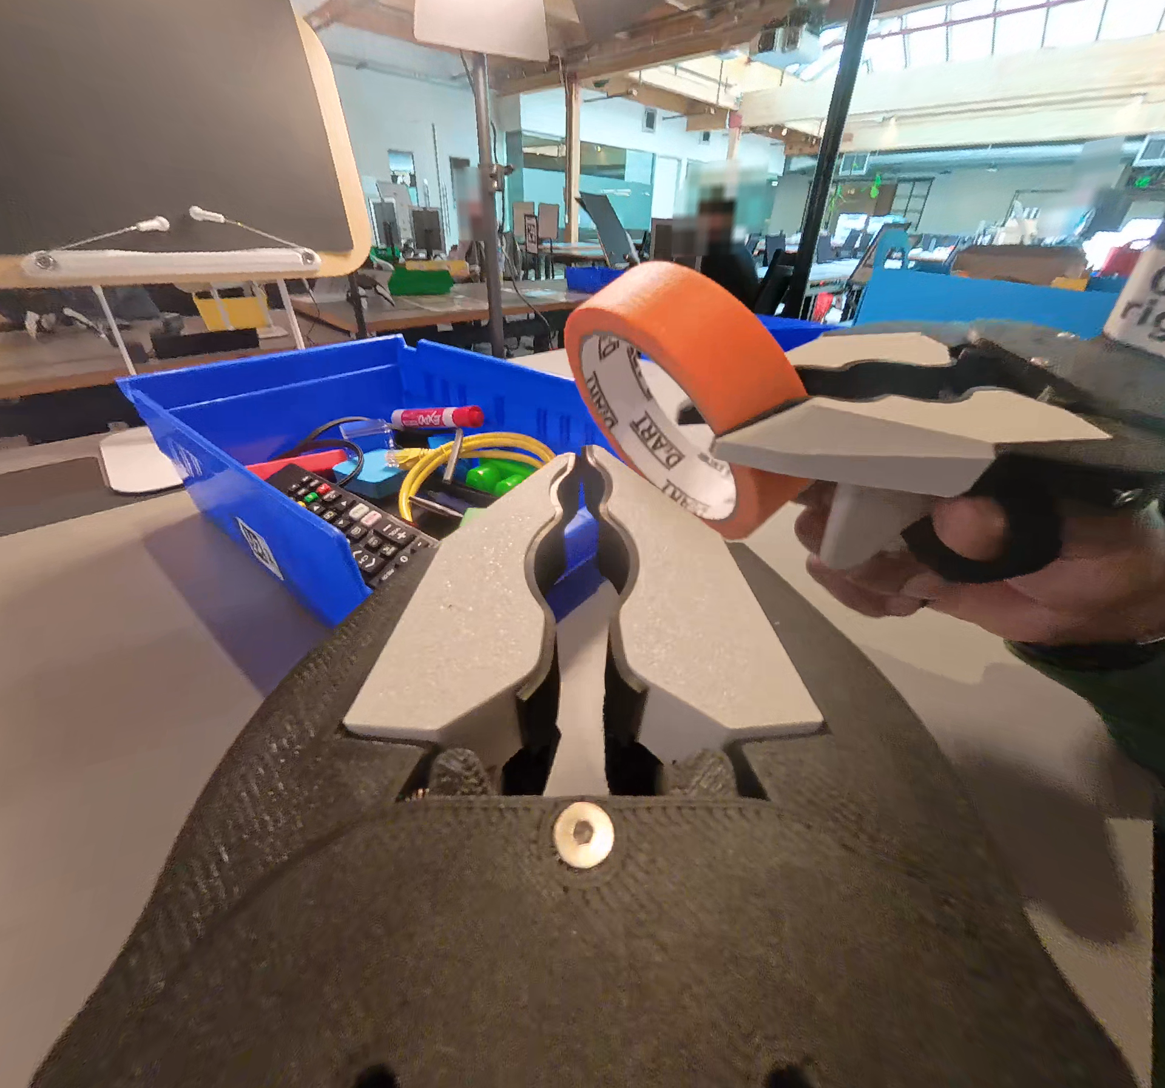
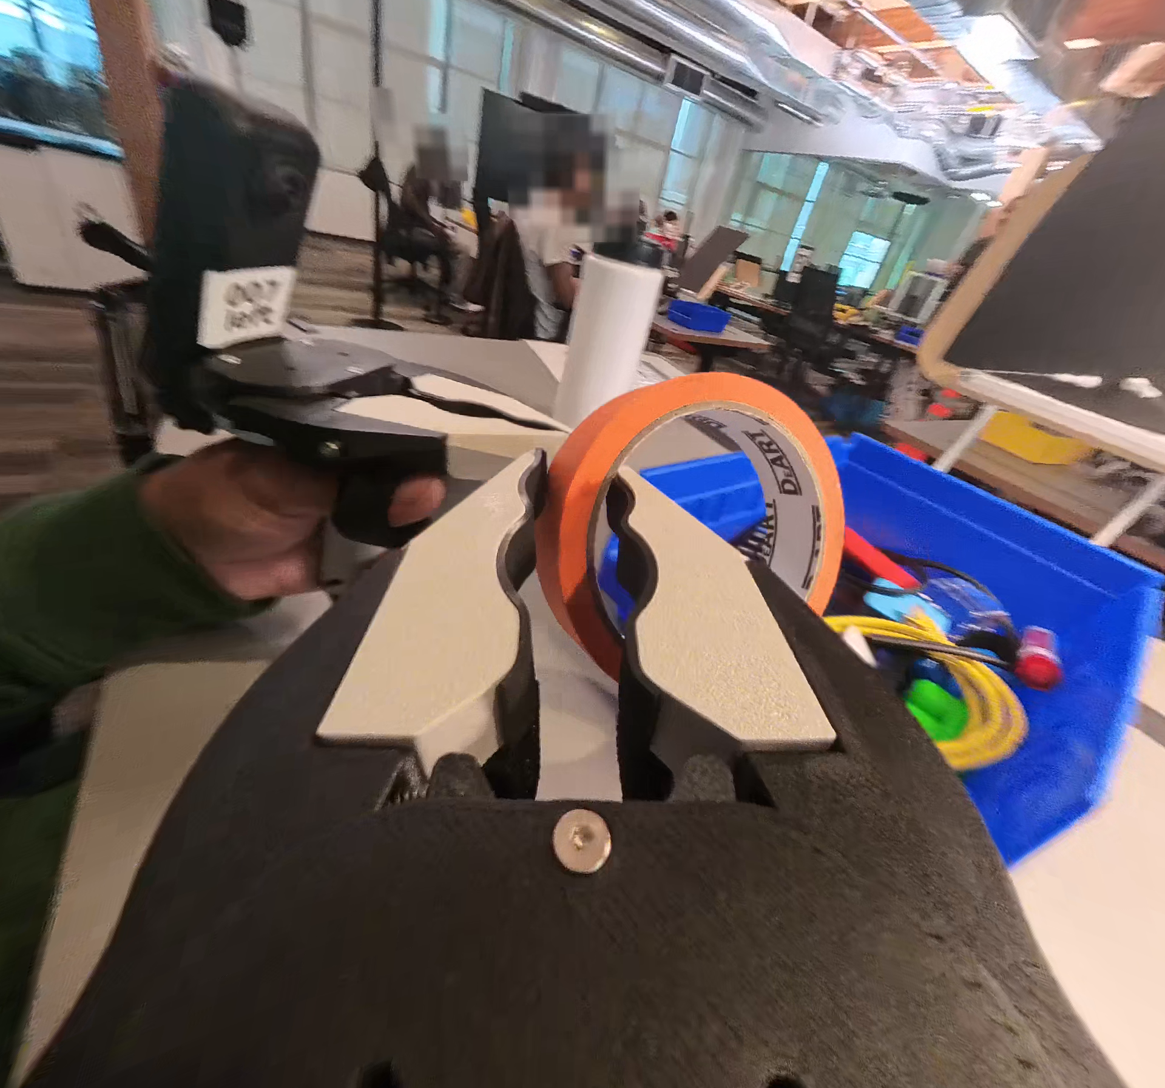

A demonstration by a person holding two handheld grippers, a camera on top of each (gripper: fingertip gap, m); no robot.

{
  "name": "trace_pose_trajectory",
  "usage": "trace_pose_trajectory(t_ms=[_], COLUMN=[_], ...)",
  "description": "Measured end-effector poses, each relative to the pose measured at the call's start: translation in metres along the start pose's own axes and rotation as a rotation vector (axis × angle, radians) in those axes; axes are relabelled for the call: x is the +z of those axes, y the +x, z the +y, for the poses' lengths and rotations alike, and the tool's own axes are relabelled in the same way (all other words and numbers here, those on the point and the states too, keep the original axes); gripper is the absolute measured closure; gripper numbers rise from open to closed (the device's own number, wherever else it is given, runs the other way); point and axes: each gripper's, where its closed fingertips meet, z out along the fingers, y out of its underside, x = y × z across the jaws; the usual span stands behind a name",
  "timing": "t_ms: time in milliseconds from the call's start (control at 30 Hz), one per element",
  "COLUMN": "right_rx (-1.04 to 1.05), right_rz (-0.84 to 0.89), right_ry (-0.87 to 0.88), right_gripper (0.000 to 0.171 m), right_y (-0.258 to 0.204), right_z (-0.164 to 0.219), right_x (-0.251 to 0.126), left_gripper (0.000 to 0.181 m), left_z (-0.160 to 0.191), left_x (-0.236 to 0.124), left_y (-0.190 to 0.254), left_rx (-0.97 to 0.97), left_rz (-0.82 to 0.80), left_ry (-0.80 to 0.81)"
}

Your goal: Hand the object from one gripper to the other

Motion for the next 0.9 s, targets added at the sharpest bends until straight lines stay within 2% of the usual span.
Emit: trace_pose_trajectory(t_ms=[100,200,267,367,533,600,700,767,900], right_rx=[0.184,0.388,0.459,0.500,0.535,0.528,0.516,0.483,0.463], right_rz=[-0.164,-0.347,-0.445,-0.512,-0.619,-0.628,-0.638,-0.588,-0.434], right_ry=[0.088,0.232,0.304,0.333,0.323,0.306,0.310,0.312,0.327], right_gripper=[0.153,0.155,0.157,0.159,0.159,0.159,0.159,0.156,0.149], right_y=[-0.011,-0.019,-0.026,-0.035,-0.051,-0.056,-0.060,-0.056,-0.034], right_z=[-0.019,-0.050,-0.063,-0.063,-0.059,-0.056,-0.055,-0.053,-0.050], right_x=[-0.003,-0.014,-0.024,-0.033,-0.037,-0.034,-0.036,-0.033,-0.028], left_gripper=[0.175,0.153,0.141,0.140,0.139,0.143,0.166,0.167,0.169], left_z=[-0.012,-0.034,-0.038,-0.041,-0.032,-0.031,-0.036,-0.035,-0.030], left_x=[-0.002,-0.003,0.000,0.000,0.005,0.004,-0.003,-0.005,-0.006], left_y=[0.004,0.011,0.016,0.034,0.035,0.034,0.032,0.028,0.010], left_rx=[-0.057,-0.089,-0.129,-0.204,-0.188,-0.220,-0.289,-0.300,-0.217], left_rz=[0.060,0.131,0.194,0.318,0.277,0.294,0.332,0.328,0.180], left_ry=[0.068,0.183,0.195,0.202,0.158,0.154,0.195,0.185,0.172])
